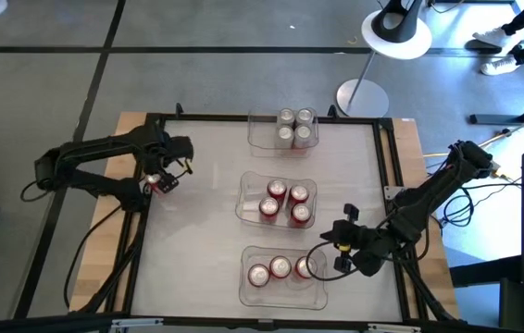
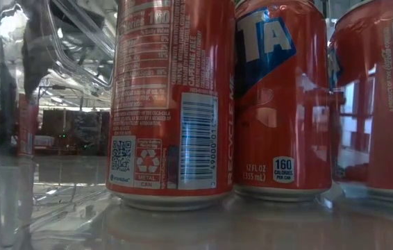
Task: Sort soda cans
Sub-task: Put the red soda can into the bottom transparent bin
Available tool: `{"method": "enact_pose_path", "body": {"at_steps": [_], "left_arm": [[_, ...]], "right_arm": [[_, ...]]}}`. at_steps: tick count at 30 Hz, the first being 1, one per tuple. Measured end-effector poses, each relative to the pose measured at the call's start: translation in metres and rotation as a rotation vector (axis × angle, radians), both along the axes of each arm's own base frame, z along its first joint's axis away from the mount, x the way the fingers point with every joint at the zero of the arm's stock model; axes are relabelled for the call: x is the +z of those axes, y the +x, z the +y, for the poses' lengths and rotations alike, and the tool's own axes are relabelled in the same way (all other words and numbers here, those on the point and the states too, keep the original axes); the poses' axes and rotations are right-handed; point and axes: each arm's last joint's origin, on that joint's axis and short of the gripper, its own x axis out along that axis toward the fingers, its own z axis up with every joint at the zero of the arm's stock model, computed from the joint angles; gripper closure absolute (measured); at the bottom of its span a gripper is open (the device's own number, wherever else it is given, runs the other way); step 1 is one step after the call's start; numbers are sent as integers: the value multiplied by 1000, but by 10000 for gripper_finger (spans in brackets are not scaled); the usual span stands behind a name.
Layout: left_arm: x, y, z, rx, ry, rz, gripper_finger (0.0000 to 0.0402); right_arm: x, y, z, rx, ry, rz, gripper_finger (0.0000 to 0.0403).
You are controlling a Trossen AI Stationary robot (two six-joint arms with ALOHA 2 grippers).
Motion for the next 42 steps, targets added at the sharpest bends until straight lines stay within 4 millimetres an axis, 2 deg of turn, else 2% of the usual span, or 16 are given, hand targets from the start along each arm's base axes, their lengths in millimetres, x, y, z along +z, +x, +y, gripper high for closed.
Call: {"method": "enact_pose_path", "body": {"at_steps": [5, 14, 22, 28, 30, 35, 42], "left_arm": [[-16, -11, -2, -5, -63, 41, 68], [-47, -9, -1, -7, -148, -23, 68], [-50, 0, 3, 10, -119, -116, 70], [-50, 2, 3, 13, -108, -131, 108], [-49, 4, 3, 15, -99, -149, 108], [-33, 15, -2, -1, -67, -207, 108], [26, 42, -23, -61, -9, -405, 108]], "right_arm": [[1, 1, 1, -4, 10, -23, 402], [2, 2, 1, -13, 2, -33, 402], [2, 2, 1, -12, 1, -32, 402], [2, 1, 1, -10, -4, -31, 402], [2, 2, 0, -13, -14, -36, 402], [1, 1, 1, 13, 0, -16, 402], [4, 4, 5, 61, 55, -27, 402]]}}
